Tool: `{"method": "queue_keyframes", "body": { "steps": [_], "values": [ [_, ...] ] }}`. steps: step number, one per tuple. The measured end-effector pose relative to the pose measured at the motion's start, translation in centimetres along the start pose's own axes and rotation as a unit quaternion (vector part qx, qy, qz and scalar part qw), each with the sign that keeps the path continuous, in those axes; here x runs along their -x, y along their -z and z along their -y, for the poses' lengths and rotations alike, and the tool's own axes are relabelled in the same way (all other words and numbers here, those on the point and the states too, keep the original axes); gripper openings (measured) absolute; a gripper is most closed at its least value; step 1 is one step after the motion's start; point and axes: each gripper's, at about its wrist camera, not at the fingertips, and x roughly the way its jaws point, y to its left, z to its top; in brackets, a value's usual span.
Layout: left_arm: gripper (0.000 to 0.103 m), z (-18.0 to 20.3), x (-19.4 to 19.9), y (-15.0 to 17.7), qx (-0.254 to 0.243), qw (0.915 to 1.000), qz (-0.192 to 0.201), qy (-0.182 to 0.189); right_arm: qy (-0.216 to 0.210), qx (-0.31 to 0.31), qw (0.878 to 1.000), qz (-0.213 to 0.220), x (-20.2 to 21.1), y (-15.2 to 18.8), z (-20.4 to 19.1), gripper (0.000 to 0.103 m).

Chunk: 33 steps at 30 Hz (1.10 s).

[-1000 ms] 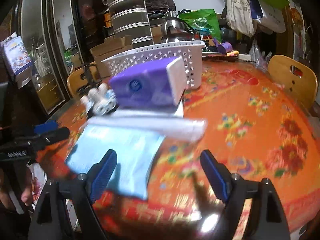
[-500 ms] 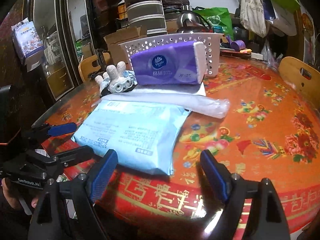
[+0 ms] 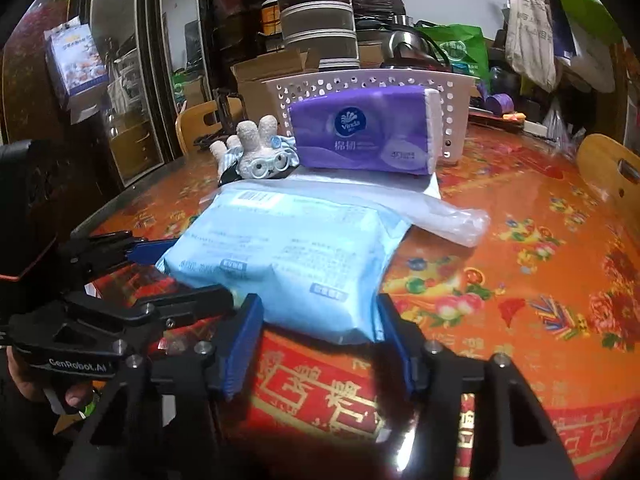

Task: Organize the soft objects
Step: 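Close the right gripper on the edge of the light blue package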

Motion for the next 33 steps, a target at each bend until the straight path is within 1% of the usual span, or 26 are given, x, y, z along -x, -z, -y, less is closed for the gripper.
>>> {"method": "queue_keyframes", "body": {
  "steps": [3, 6, 8, 9, 13, 17, 24, 29, 33],
  "values": [
    [0.046, 0.3, 0.0, 0.0, -0.002, 0.9999, 0.0, 0.011, -0.012, -0.003, 1.0, -0.001, 0.2, 0.0, 0.5, 0.04],
    [0.043, -0.2, 0.0, -0.2, 0.009, 0.9996, -0.001, 0.025, -0.016, -0.002, 1.0, 0.001, 0.3, 0.0, 0.6, 0.036],
    [0.041, -0.3, 0.1, -0.2, 0.012, 0.9995, -0.002, 0.028, -0.017, 0.0, 1.0, 0.002, 0.4, 0.0, 0.5, 0.033],
    [0.04, -0.4, 0.1, -0.2, 0.014, 0.9995, -0.002, 0.029, -0.021, 0.0, 1.0, 0.002, 0.4, 0.0, 0.4, 0.027],
    [0.036, -0.5, 0.5, 0.0, 0.023, 0.9993, 0.003, 0.03, -0.023, -0.001, 1.0, 0.004, 0.5, 0.1, 0.3, 0.024],
    [0.035, -0.7, 0.8, 0.0, 0.038, 0.9988, 0.004, 0.032, -0.025, -0.001, 1.0, 0.007, 0.8, 0.2, 0.1, 0.021],
    [0.035, -0.5, 1.8, 0.1, 0.033, 0.9991, 0.006, 0.027, -0.022, 0.002, 1.0, 0.012, 1.4, 0.2, -0.4, 0.019],
    [0.035, -0.3, 2.6, -0.1, 0.03, 0.9991, 0.016, 0.025, -0.016, 0.012, 0.999, 0.032, 3.0, -0.2, -1.0, 0.018],
    [0.035, 0.4, 4.5, -0.6, 0.017, 0.9989, 0.04, 0.018, -0.011, 0.022, 0.998, 0.054, 4.6, -0.8, -1.6, 0.018]
  ]
}}
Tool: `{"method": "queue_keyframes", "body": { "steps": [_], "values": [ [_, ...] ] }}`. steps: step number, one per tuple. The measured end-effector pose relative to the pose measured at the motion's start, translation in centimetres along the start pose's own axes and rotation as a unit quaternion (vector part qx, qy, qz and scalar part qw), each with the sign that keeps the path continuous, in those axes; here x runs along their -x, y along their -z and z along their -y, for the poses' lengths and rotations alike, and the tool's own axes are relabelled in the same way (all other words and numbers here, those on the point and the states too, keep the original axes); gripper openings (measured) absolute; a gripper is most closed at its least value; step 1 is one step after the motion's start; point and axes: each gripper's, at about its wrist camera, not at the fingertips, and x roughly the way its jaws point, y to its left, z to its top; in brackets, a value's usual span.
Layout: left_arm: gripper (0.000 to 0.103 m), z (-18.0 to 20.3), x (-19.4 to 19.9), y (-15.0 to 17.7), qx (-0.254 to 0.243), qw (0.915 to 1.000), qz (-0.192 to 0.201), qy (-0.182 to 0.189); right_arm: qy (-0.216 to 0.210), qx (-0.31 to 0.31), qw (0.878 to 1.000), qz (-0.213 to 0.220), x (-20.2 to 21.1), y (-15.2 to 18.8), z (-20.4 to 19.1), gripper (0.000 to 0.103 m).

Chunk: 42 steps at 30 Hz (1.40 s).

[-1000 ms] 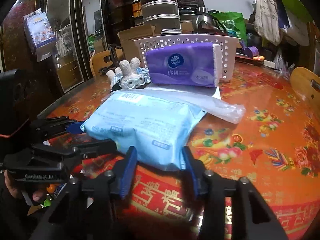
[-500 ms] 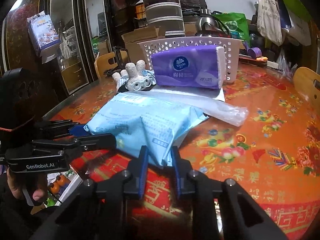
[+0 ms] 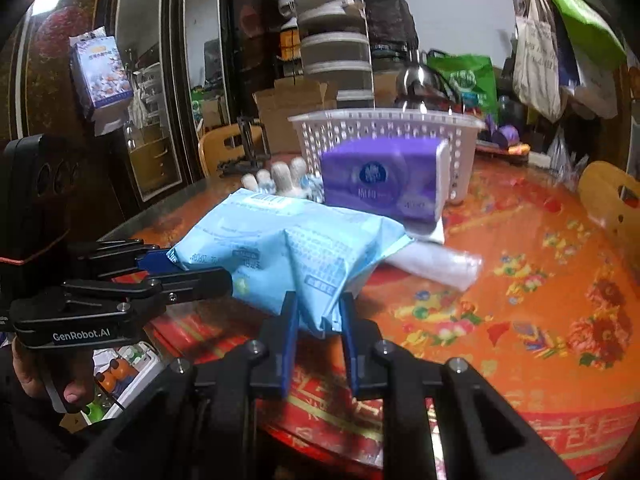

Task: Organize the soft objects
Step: 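Close the right gripper on the edge of the light blue package, then carry the package into the white basket and open the right gripper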

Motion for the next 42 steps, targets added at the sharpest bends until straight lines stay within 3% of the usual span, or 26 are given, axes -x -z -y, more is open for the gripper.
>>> {"method": "queue_keyframes", "body": {
  "steps": [11, 23, 34, 42],
  "values": [
    [0.035, 0.2, 2.6, -3.8, -0.014, 0.9991, 0.04, -0.007, 0.013, 0.025, 0.999, 0.036, 0.9, -4.7, 0.1, 0.018],
    [0.035, -2.5, 1.2, -14.3, -0.029, 0.9959, 0.085, -0.011, 0.027, 0.044, 0.996, 0.066, -2.5, -14.8, 3.6, 0.018],
    [0.035, -7.1, -6.7, -27.3, -0.014, 0.9982, 0.057, -0.008, 0.024, 0.025, 0.999, 0.023, -10.3, -23.8, 9.5, 0.018],
    [0.035, -10.2, -14.3, -31.4, 0.017, 0.9998, 0.005, -0.014, 0.008, -0.001, 1.0, -0.024, -15.9, -25.9, 13.5, 0.018]
  ]
}}
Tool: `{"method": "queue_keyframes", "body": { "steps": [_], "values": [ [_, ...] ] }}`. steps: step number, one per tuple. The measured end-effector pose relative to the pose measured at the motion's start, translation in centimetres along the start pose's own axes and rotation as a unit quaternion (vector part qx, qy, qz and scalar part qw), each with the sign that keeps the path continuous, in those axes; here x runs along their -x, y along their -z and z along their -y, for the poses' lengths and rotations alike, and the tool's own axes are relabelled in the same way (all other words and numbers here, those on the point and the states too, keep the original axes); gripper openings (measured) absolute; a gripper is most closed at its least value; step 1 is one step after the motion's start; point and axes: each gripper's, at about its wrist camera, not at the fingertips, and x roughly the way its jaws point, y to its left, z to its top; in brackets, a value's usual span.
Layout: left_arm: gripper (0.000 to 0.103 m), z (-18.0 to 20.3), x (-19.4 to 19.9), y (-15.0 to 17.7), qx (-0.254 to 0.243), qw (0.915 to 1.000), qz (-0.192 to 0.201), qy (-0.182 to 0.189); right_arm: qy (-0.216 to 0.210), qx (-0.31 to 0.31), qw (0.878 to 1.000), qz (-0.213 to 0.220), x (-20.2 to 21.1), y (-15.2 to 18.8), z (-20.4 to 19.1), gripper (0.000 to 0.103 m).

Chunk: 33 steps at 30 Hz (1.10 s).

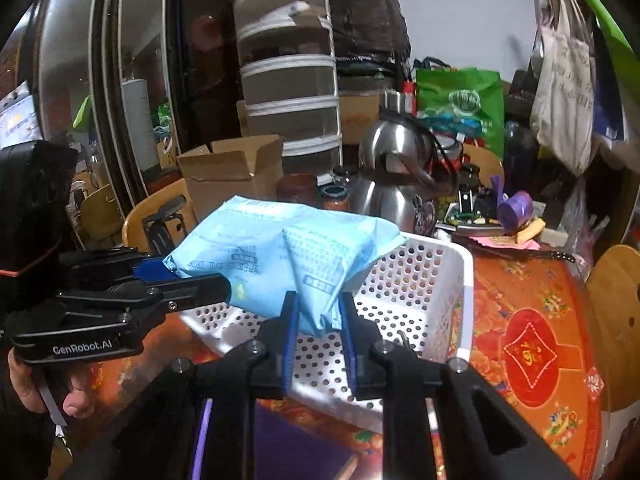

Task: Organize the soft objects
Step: 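Carry the package into the white basket and open the right gripper, then move the right gripper to the purple tissue pack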

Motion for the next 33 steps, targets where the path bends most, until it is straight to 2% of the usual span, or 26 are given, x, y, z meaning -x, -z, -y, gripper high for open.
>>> {"method": "queue_keyframes", "body": {
  "steps": [3, 5, 6, 7, 8, 9, 10, 12, 16, 27, 33],
  "values": [
    [0.038, -1.0, -2.4, -0.3, 0.015, 0.9997, -0.019, 0.005, 0.015, 0.009, 1.0, -0.013, -1.8, -0.1, 0.1, 0.019],
    [0.051, -1.6, -3.9, -0.5, 0.026, 0.9992, -0.029, 0.001, 0.032, 0.018, 0.999, -0.026, -2.7, 0.0, 0.1, 0.023],
    [0.07, -1.8, -4.4, -0.2, 0.028, 0.9991, -0.032, -0.005, 0.042, 0.021, 0.999, -0.025, -2.8, 0.2, 0.0, 0.03],
    [0.088, -1.9, -4.7, 0.0, 0.031, 0.9988, -0.033, -0.017, 0.049, 0.018, 0.998, -0.018, -2.7, 0.5, 0.3, 0.042],
    [0.092, -2.2, -5.0, 0.2, 0.036, 0.9984, -0.033, -0.026, 0.05, 0.006, 0.999, -0.013, -2.5, 0.7, 0.8, 0.053],
    [0.093, -2.5, -5.1, 0.4, 0.04, 0.9981, -0.032, -0.035, 0.05, -0.004, 0.999, -0.01, -2.3, 0.8, 1.1, 0.075],
    [0.093, -2.8, -5.0, 0.5, 0.042, 0.9976, -0.026, -0.048, 0.049, -0.014, 0.999, -0.003, -2.0, 0.9, 1.6, 0.086],
    [0.095, -3.5, -4.6, 1.0, 0.044, 0.9976, -0.017, -0.051, 0.056, -0.016, 0.998, -0.003, -1.8, 1.0, 2.2, 0.089],
    [0.103, -4.7, -4.9, 1.0, 0.057, 0.9963, -0.025, -0.059, 0.062, -0.021, 0.998, -0.01, -1.9, 1.0, 2.7, 0.089],
    [0.103, -4.8, -4.6, 1.7, 0.057, 0.9958, -0.031, -0.064, 0.067, -0.021, 0.998, -0.007, -1.3, 1.5, 2.2, 0.089],
    [0.103, -4.5, -2.2, 3.0, 0.064, 0.9944, -0.021, -0.082, 0.066, -0.035, 0.997, -0.006, 0.9, 2.6, 1.6, 0.089]
  ]
}}
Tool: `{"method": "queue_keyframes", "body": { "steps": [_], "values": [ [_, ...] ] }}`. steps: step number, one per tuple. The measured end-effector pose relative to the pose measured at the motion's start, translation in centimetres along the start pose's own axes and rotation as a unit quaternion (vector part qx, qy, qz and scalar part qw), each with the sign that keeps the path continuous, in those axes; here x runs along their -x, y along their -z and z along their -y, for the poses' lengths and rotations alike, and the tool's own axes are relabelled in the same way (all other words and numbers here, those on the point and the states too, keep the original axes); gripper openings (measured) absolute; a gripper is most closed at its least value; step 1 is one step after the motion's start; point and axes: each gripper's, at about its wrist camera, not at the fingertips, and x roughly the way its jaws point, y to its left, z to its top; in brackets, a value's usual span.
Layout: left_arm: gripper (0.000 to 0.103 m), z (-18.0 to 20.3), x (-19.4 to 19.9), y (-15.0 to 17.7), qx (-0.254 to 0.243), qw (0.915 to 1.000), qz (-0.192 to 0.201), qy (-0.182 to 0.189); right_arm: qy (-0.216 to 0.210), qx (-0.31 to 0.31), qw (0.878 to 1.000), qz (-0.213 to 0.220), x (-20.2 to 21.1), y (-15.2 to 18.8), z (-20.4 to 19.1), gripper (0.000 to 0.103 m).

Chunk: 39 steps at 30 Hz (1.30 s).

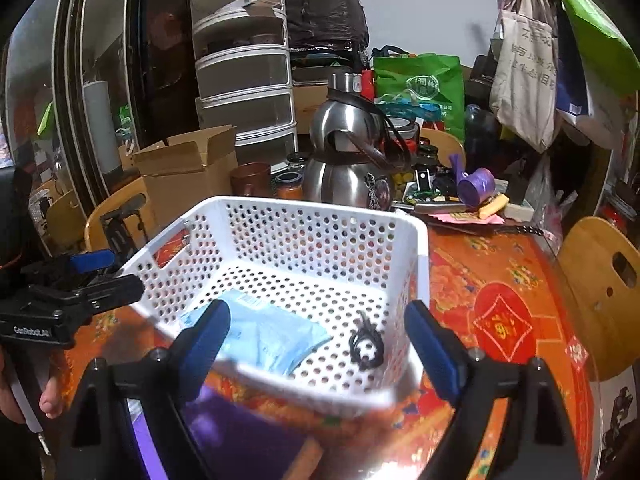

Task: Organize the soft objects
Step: 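Move the right gripper to the purple tissue pack, then grasp the purple tissue pack across its sides with the right gripper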

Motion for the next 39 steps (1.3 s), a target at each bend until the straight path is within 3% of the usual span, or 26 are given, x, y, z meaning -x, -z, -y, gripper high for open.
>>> {"method": "queue_keyframes", "body": {
  "steps": [5, 10, 16, 21, 23, 25, 30, 33, 37, 39],
  "values": [
    [0.103, 0.2, 4.2, 2.7, 0.005, 0.9999, 0.014, 0.004, -0.003, -0.001, 1.0, 0.0, 3.3, 3.3, -1.4, 0.089],
    [0.103, 1.6, 8.0, 7.2, -0.003, 0.9993, 0.014, 0.035, -0.017, -0.009, 1.0, -0.005, 5.5, 7.6, -2.3, 0.089],
    [0.103, 4.1, 9.5, 12.6, -0.028, 0.998, 0.017, 0.055, -0.024, -0.004, 1.0, 0.004, 7.2, 11.7, -3.1, 0.089],
    [0.102, 6.2, 8.6, 15.1, -0.052, 0.9965, 0.015, 0.063, -0.012, 0.018, 1.0, -0.002, 6.8, 13.4, -3.9, 0.089],
    [0.098, 6.8, 8.1, 15.8, -0.06, 0.9963, 0.012, 0.06, -0.005, 0.02, 1.0, -0.004, 6.3, 13.8, -3.8, 0.089],
    [0.085, 6.9, 7.5, 16.2, -0.06, 0.9963, 0.011, 0.061, -0.008, 0.016, 1.0, -0.003, 5.9, 14.1, -3.5, 0.089],
    [0.076, 6.4, 6.5, 16.6, -0.056, 0.997, 0.005, 0.054, -0.016, 0.016, 1.0, 0.005, 5.6, 14.4, -3.5, 0.089],
    [0.072, 6.3, 5.9, 16.5, -0.054, 0.9958, 0.003, 0.074, -0.019, 0.026, 0.999, 0.005, 5.5, 14.4, -3.8, 0.082],
    [0.054, 6.2, 5.5, 16.3, -0.046, 0.9952, 0.007, 0.086, -0.034, 0.026, 0.999, -0.005, 5.0, 14.4, -3.9, 0.059],
    [0.054, 6.1, 5.3, 16.2, -0.044, 0.9951, 0.006, 0.088, -0.043, 0.024, 0.999, -0.008, 4.8, 14.5, -3.8, 0.054]
  ]
}}
